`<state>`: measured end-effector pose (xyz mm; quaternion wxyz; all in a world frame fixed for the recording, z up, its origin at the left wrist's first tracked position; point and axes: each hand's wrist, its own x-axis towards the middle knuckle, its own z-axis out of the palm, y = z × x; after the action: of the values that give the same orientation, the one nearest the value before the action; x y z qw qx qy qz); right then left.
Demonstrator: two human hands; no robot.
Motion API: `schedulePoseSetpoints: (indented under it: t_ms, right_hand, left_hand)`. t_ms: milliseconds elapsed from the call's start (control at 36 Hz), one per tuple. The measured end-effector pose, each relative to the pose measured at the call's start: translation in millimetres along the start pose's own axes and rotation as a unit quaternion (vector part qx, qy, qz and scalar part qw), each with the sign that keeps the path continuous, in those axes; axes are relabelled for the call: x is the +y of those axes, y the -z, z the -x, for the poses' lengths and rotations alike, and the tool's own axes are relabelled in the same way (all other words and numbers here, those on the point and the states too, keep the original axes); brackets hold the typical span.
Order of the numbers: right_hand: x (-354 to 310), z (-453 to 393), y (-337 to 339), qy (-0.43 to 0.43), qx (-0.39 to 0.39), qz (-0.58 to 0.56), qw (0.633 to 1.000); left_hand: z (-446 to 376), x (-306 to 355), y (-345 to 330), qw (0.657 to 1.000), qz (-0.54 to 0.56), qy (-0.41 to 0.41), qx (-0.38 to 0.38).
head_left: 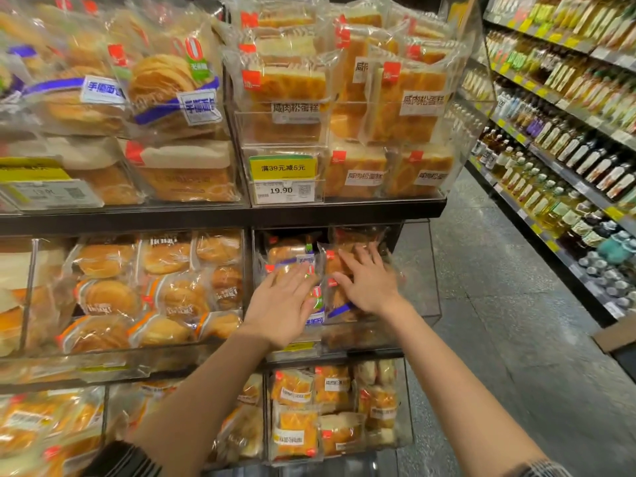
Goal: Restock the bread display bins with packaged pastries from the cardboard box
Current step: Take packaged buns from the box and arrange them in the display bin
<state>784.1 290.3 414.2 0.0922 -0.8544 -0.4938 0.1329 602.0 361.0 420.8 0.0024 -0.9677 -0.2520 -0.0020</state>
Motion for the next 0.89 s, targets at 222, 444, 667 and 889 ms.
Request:
schedulePoseSetpoints:
  t_ms: [222,444,667,889]
  right_hand:
    - [-11.8,11.1,8.5,-0.012,0.022,0.041,0.999]
    - [-54.9,88.4,-2.7,0.029,0.295,-0.174,0.939]
    - [-172.3,185.0,-62.6,0.114,0.197,-0.257,0.939]
    - [-250.8,284.9,-187.5,0.113,-0.03,-0.214,0.97]
  left_hand:
    - [15.1,-2.7,2.6,0.995,0.074,-0.019,0.056]
    - [108.8,-31.2,13.0,0.952,0.288,-0.032,0.102]
    - [264.2,-83.4,-4.8,0.918,0.365,0.153,-0.002]
    - [443.6,-121.5,-84.7,0.877,0.358,0.259,-0.19]
